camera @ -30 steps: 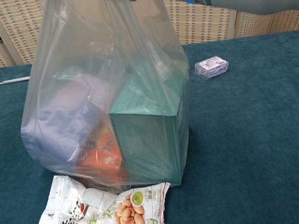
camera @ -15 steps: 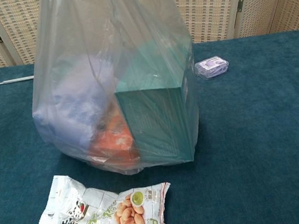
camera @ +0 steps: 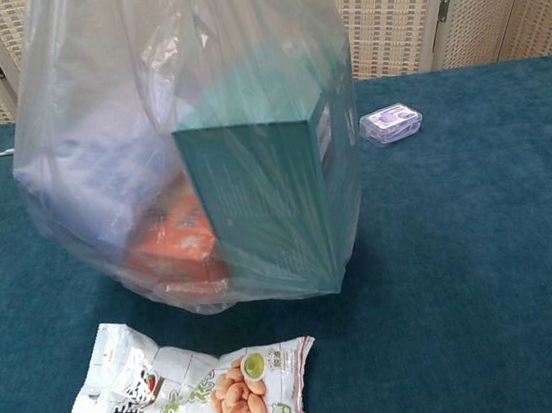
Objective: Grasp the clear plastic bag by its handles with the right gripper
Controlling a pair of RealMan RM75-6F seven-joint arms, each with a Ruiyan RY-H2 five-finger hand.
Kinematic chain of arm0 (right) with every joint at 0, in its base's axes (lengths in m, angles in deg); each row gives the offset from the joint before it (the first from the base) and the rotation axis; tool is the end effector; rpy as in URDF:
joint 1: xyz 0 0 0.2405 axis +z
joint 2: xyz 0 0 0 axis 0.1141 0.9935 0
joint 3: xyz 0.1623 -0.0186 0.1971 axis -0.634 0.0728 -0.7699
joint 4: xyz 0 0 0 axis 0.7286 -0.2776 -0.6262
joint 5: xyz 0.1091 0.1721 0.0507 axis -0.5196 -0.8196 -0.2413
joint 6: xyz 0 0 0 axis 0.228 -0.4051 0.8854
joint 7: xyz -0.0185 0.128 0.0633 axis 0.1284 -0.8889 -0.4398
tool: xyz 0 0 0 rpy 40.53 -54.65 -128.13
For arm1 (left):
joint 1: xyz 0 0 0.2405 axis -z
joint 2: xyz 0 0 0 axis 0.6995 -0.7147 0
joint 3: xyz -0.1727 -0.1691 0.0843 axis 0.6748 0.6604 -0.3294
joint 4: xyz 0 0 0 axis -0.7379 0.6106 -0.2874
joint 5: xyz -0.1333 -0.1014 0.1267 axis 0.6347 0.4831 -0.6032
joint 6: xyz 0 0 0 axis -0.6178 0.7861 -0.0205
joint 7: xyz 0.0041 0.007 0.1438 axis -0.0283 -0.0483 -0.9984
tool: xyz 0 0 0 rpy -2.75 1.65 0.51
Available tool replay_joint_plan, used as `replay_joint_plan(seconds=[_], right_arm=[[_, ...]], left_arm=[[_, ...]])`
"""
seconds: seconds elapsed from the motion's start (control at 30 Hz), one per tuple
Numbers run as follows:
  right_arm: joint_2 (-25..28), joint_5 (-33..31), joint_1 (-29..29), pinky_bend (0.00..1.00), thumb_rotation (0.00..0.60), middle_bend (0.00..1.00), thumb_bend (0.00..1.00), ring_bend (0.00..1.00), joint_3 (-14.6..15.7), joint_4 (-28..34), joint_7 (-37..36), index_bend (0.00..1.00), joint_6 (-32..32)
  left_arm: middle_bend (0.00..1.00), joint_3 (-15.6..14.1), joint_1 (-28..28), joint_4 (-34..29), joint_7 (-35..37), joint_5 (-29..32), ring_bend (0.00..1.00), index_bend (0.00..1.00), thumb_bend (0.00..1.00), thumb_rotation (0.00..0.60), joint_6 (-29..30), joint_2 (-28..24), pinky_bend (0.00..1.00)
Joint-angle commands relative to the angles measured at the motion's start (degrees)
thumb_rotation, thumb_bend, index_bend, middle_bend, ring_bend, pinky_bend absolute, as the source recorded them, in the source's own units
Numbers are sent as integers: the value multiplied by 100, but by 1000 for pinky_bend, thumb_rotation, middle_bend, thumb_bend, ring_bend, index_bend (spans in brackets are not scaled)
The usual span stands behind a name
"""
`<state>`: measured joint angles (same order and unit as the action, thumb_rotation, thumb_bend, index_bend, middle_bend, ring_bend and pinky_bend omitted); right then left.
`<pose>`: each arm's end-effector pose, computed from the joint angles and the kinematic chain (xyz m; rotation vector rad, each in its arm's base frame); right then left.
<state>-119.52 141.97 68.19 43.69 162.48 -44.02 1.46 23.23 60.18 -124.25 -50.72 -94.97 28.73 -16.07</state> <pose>0.0965 -0.3606 0.0752 -0.5571 1.9734 -1.2718 -0.2559 0.2383 0.2025 -1.3811 -0.7242 -0.8648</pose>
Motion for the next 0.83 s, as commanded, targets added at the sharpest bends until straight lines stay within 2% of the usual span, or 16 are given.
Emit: replay_joint_plan(seconds=[0.03,0.4,0.83], right_arm=[[33,-114,11,865,600,762,432,766,-167,105,106,766,-66],[159,-441,-45,876,600,771,437,778,-653,403,469,775,-206],[178,-707,-153,877,600,775,439,781,-901,539,858,777,-383]], left_arm=[[106,-152,-226,200,48,-74,63,89,0,600,159,226,44],[106,-311,-813,876,435,-314,63,89,0,600,719,853,44],[107,-450,-1132,998,370,-392,63,89,0,600,704,1155,44]])
